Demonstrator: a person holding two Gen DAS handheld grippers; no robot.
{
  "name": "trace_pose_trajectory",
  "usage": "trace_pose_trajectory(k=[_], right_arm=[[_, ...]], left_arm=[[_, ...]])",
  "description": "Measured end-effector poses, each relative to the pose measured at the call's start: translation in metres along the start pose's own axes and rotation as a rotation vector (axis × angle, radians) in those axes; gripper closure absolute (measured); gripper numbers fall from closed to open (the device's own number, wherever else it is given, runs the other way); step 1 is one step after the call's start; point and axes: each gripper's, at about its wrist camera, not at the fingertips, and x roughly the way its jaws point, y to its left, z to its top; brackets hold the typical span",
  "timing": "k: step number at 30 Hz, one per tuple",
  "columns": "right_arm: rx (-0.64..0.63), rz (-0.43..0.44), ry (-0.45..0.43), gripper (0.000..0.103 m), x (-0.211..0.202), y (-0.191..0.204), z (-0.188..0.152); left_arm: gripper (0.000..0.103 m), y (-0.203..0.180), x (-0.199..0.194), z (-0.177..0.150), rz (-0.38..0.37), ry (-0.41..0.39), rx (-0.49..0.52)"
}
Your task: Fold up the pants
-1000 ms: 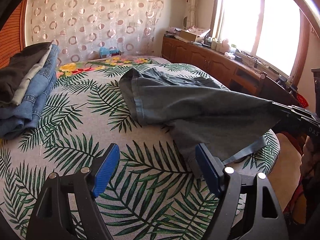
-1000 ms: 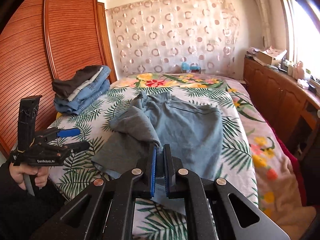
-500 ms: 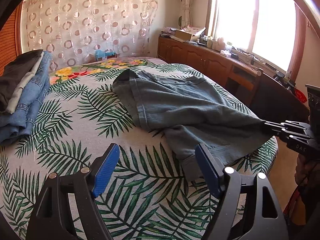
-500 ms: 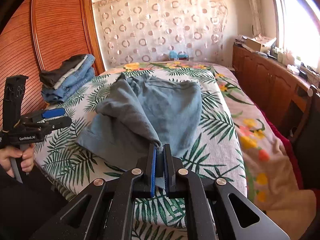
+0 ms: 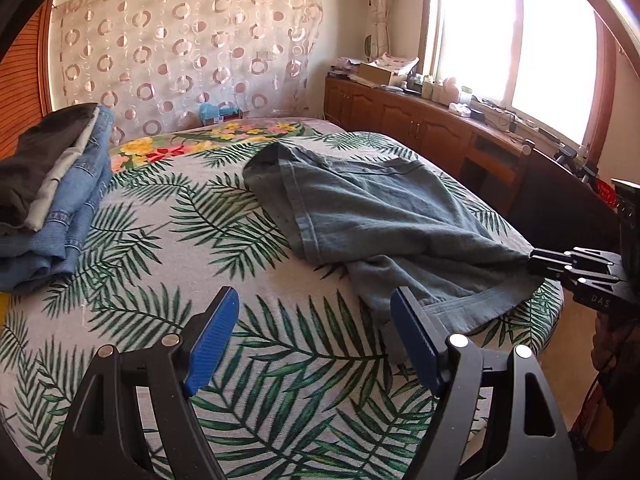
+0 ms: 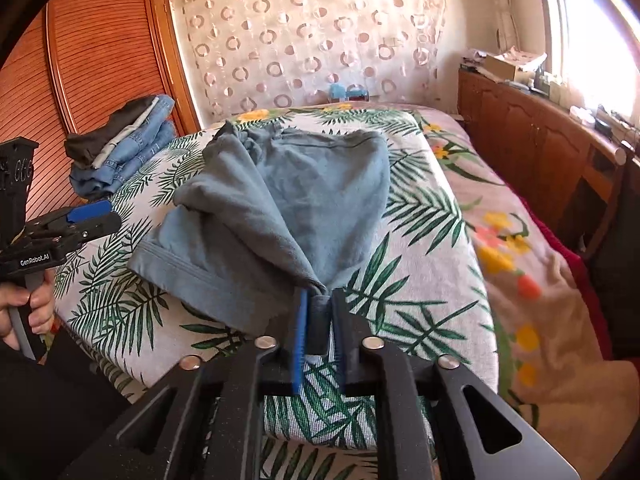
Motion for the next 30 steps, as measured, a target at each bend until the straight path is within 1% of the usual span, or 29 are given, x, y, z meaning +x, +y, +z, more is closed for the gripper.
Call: trace_pose_trajectory(k=[1, 2, 3, 5, 10, 14, 18, 20, 30], right_arm=[[-0.007, -0.006, -0.012, 0.085, -0.002, -0.001, -0.001], [-0.011, -0.005, -0.022, 0.080, -0.004, 0.000, 0.000], [-0.016, -0.003, -0.033, 0.071, -0.008, 0.001, 0.004], [-0.032, 0.003, -0.055, 0.066, -0.011, 0.005, 0.009], [-0.097, 0.028, -0.085, 0.065, -0.008, 0.023, 0.026], [-0.145, 0.082, -0.083, 0.064, 0.007, 0.041, 0.043], [-0.177, 0.143, -0.057, 0.058, 0.031, 0.055, 0.058], [-0.193, 0.173, -0.037, 0.058, 0.042, 0.062, 0.066], [-0.282, 0.206, 0.051, 0.058, 0.094, 0.079, 0.096]], left_arm=[[0.024, 0.004, -0.003, 0.001, 0.011, -0.004, -0.002], [0.024, 0.007, -0.005, 0.002, 0.020, -0.007, -0.005], [0.024, 0.010, -0.006, 0.003, 0.027, -0.009, -0.009], [0.024, 0.015, -0.009, 0.005, 0.038, -0.015, -0.017], [0.024, 0.028, -0.016, 0.007, 0.063, -0.032, -0.033], [0.024, 0.038, -0.022, 0.007, 0.080, -0.047, -0.046], [0.024, 0.047, -0.026, 0.007, 0.095, -0.056, -0.057], [0.024, 0.051, -0.028, 0.006, 0.102, -0.058, -0.060], [0.024, 0.066, -0.030, 0.000, 0.117, -0.057, -0.088]])
